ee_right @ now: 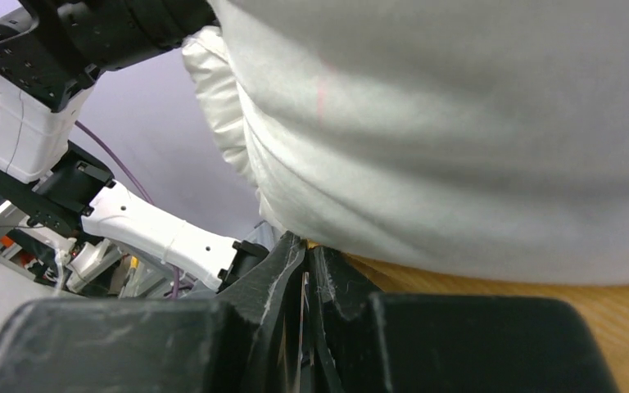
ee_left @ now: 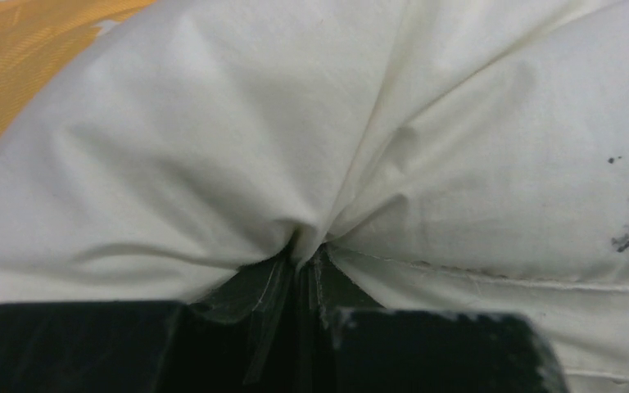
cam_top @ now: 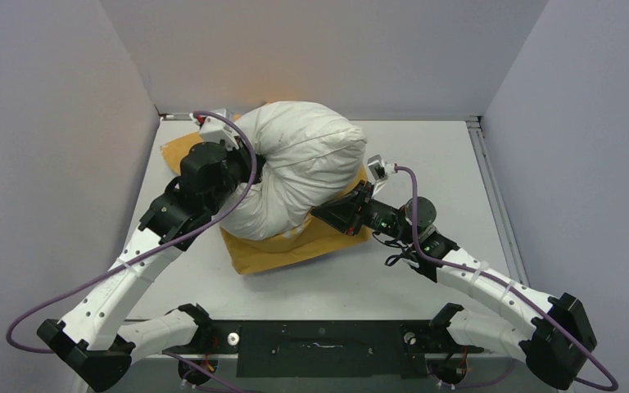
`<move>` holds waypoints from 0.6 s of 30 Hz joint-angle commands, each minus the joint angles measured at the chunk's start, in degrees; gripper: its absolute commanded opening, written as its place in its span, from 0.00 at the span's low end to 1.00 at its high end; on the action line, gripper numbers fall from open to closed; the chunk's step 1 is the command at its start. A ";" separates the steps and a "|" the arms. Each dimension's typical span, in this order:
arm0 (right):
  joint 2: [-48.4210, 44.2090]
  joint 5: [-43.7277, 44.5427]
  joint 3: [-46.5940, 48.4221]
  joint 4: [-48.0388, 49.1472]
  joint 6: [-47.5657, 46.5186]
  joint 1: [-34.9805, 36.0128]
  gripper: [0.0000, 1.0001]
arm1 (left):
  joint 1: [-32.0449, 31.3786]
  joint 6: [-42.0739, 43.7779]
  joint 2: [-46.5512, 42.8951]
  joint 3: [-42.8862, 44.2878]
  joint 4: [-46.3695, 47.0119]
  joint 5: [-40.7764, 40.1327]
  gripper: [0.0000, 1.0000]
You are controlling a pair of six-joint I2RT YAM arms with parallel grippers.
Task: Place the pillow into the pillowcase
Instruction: Stuff the pillow into the pillowcase.
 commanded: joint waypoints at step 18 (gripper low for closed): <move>-2.49 -9.50 8.26 28.19 7.05 2.42 0.05 | -9.64 -5.27 31.84 -16.09 12.53 -6.47 0.00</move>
